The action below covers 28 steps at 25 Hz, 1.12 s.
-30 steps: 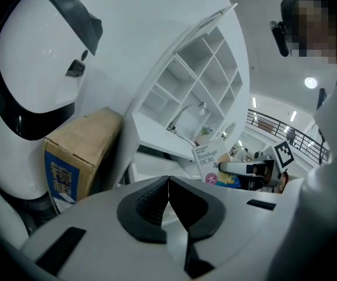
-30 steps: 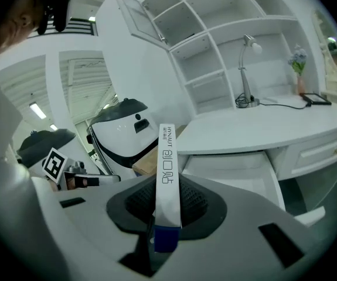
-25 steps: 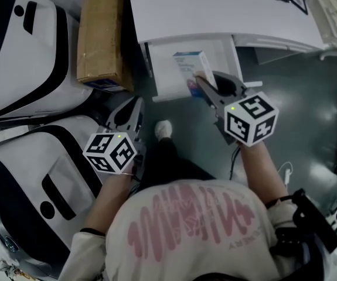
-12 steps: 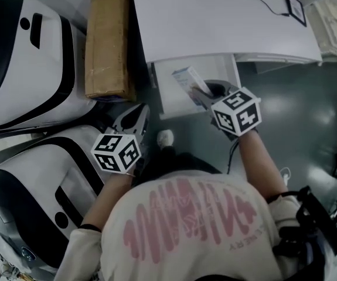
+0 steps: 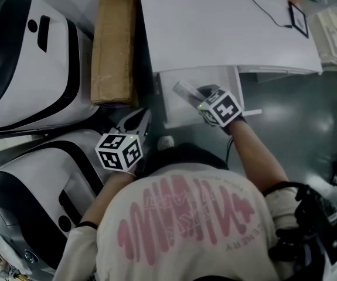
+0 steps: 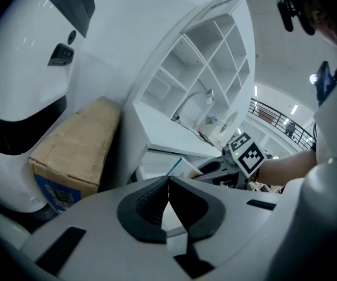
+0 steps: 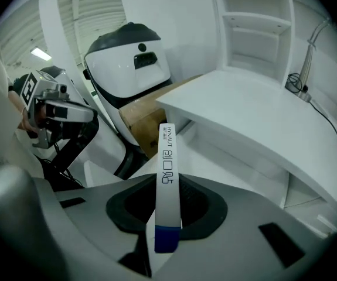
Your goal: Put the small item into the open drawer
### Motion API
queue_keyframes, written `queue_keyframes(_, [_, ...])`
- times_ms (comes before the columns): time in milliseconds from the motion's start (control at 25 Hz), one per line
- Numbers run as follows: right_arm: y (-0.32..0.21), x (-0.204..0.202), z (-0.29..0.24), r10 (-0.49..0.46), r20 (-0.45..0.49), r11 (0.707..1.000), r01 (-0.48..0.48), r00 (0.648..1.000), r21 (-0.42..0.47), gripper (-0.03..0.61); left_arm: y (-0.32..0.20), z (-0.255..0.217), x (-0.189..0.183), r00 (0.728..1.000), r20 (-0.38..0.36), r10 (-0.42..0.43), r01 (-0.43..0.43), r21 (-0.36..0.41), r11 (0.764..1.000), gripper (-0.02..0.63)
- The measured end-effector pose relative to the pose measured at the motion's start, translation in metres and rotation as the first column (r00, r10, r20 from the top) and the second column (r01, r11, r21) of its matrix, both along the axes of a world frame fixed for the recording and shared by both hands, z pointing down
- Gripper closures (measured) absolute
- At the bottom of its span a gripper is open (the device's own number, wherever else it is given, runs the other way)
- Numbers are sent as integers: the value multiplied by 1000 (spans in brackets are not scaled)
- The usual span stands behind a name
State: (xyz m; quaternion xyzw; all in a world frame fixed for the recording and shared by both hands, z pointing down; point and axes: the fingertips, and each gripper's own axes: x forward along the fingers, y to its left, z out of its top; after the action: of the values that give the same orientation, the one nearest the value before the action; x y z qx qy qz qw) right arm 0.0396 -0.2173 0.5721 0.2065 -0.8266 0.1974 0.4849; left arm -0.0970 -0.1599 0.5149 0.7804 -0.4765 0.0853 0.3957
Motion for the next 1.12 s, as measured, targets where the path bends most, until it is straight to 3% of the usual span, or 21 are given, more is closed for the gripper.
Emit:
queue_keyframes(360, [-6, 5, 34, -43, -61, 997, 39, 997, -66, 489, -5, 12, 2, 1000, 11, -11, 11, -17, 1000, 583])
queue_keyframes(560, [-2, 6, 47, -47, -69, 990, 38, 997, -133, 489, -10, 12, -1, 999, -11, -47, 47, -37, 998, 583])
queue_keyframes(760, [3, 5, 56, -92, -80, 975, 73, 993, -212, 488, -19, 7, -4, 999, 13, -50, 50, -21, 999, 583])
queue_keyframes(1000, [-1, 1, 56, -195, -111, 966, 171, 975, -194, 488, -23, 6, -4, 998, 19, -62, 62, -26, 998, 583])
queue_keyframes(1120, [-5, 2, 59, -226, -138, 962, 199, 964, -185, 488, -25, 8, -8, 994, -14, -106, 106, -50, 993, 583])
